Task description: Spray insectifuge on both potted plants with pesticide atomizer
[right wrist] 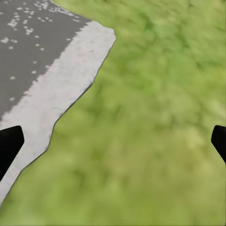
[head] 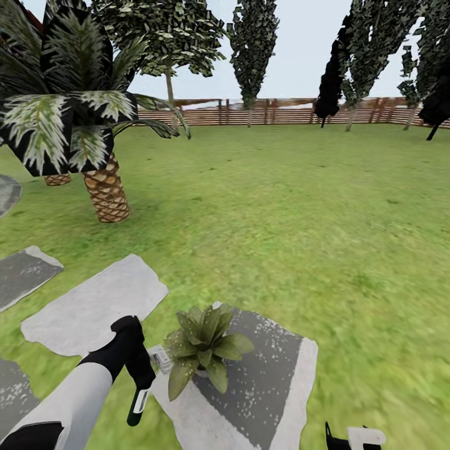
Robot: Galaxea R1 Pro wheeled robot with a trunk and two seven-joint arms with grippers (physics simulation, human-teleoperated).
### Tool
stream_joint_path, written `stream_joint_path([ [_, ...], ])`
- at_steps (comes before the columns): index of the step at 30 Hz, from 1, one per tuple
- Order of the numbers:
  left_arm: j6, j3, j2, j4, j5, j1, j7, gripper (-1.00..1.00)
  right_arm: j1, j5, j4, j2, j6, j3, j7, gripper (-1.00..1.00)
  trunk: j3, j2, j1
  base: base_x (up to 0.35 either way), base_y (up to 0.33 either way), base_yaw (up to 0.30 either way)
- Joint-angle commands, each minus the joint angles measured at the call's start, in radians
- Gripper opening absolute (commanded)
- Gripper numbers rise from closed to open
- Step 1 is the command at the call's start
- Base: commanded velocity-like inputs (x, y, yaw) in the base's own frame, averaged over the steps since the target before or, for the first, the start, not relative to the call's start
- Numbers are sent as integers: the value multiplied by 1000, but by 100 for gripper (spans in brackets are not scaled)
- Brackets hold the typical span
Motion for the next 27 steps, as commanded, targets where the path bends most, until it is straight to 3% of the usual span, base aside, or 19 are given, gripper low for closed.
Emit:
stream_joint_path([
  [1,10,4,-1,-1,-7,0,-7,-100,-1,11,2,0,-3,-4,-6,100,-1,0,0,5,-5,277],
  [7,9,4,0,-1,-7,0,-6,-100,-1,11,2,0,-3,-4,-6,100,-1,0,0,40,-201,278],
  [12,9,5,0,-2,-7,0,-5,-100,-1,11,2,0,-3,-4,-6,100,-1,0,0,-169,-226,268],
  [20,9,4,0,-9,-7,4,-5,-100,-1,12,2,-1,-3,-4,-3,100,-1,0,0,-96,-217,39],
  [27,8,2,13,-7,-7,11,8,-100,-1,12,1,0,-3,-4,-5,100,-1,0,0,7,-18,0],
])
